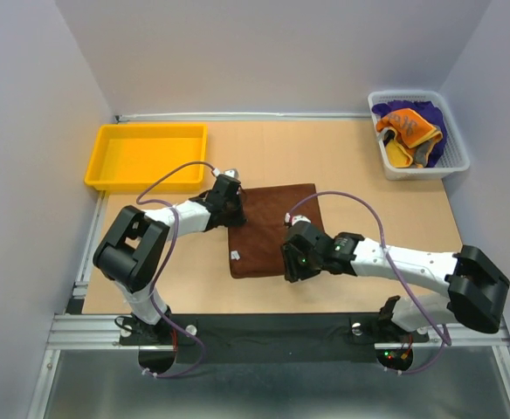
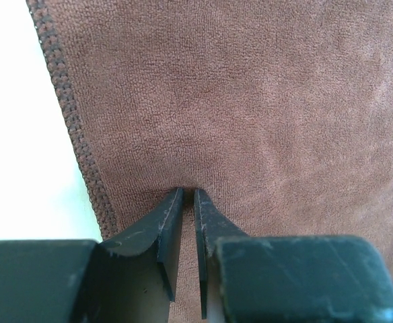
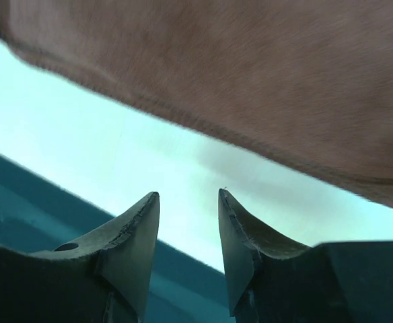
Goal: Fold and stack the towels
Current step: Fold the towel
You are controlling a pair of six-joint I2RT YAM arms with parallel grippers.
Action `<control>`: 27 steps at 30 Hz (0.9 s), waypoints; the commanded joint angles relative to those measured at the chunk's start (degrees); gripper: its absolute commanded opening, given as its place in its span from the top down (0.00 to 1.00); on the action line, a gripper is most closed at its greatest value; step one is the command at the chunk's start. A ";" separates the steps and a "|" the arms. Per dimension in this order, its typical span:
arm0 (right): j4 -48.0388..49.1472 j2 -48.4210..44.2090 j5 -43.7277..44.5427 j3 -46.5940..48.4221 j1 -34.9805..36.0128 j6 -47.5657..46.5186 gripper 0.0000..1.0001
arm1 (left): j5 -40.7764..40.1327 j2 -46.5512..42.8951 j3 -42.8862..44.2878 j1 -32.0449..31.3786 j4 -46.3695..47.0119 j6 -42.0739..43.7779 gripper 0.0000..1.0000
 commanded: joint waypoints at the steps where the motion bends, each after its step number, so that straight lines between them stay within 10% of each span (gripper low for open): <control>1: -1.72 -1.79 11.06 2.20 -2.96 0.82 0.54 | 0.63 1.79 1.87 0.17 -0.13 3.08 0.76; 9: -0.14 1.73 18.72 2.03 -13.87 -1.55 0.57 | -0.60 3.90 9.26 0.43 -1.27 7.13 0.75; 27: -0.58 -10.57 7.12 -9.76 -14.23 5.22 0.59 | 0.28 1.72 11.72 0.87 -2.76 3.97 0.73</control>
